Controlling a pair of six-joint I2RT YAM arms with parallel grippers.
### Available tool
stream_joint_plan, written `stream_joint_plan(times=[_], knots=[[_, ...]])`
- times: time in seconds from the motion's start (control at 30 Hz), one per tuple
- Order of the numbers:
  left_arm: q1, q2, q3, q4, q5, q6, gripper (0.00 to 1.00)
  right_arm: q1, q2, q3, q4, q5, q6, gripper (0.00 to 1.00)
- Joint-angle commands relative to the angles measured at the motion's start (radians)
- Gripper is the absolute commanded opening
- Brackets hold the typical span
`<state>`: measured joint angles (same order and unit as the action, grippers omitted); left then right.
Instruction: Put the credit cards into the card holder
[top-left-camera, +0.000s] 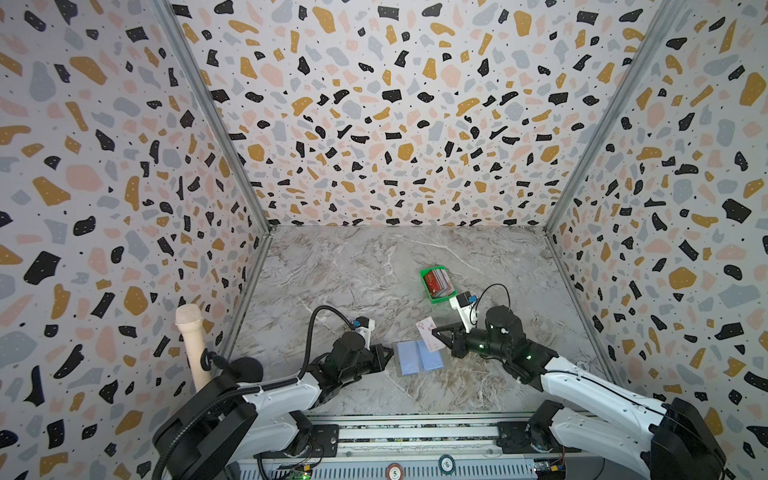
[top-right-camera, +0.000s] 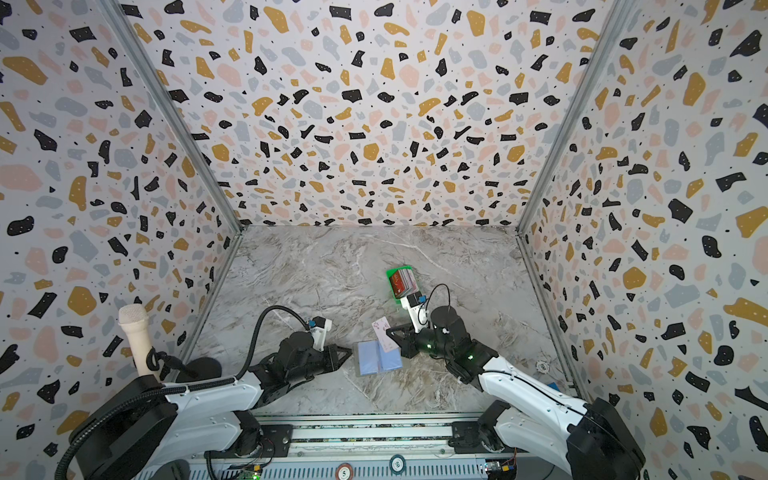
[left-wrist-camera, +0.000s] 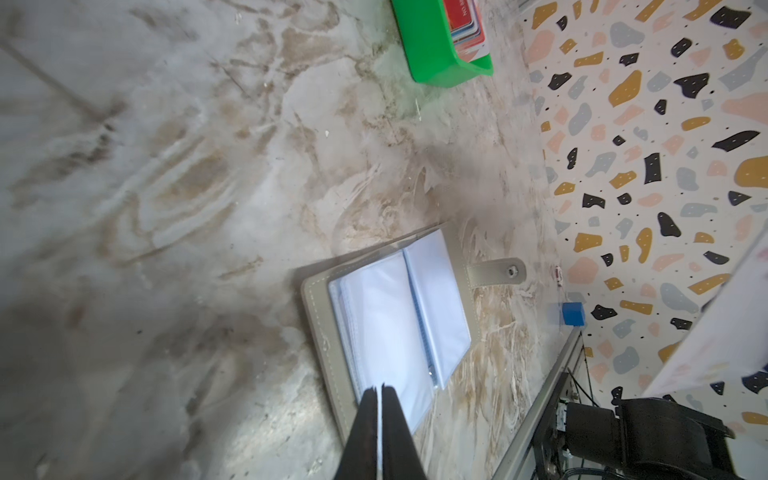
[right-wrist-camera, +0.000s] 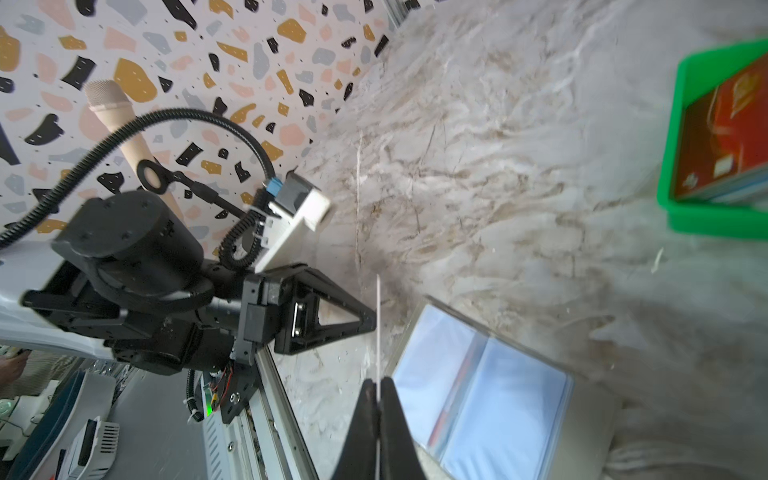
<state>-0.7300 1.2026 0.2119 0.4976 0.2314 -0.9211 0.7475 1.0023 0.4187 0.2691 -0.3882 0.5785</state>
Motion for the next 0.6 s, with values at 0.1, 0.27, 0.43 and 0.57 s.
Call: stream_joint_plan(times=[0.1, 0.27, 0.43, 0.57], knots=[[-0.027, 0.081, 0.025, 0.068, 0.014, 0.001, 0.00, 0.050, 0.008, -0.113, 0.229, 0.145, 0.170, 0.00], [-0.038, 0.090, 0.016, 0.055, -0.014, -0.010, 0.00, 0.055, 0.064, -0.172, 0.356, 0.169, 0.232, 0.00], [-0.052, 0.057, 0.011, 0.086, -0.014, -0.023, 0.00, 0.061, 0.150, -0.195, 0.471, 0.176, 0.249, 0.00], [-0.078, 0.045, 0.055, 0.094, -0.039, -0.015, 0.00, 0.064, 0.205, -0.204, 0.535, 0.178, 0.246, 0.00]])
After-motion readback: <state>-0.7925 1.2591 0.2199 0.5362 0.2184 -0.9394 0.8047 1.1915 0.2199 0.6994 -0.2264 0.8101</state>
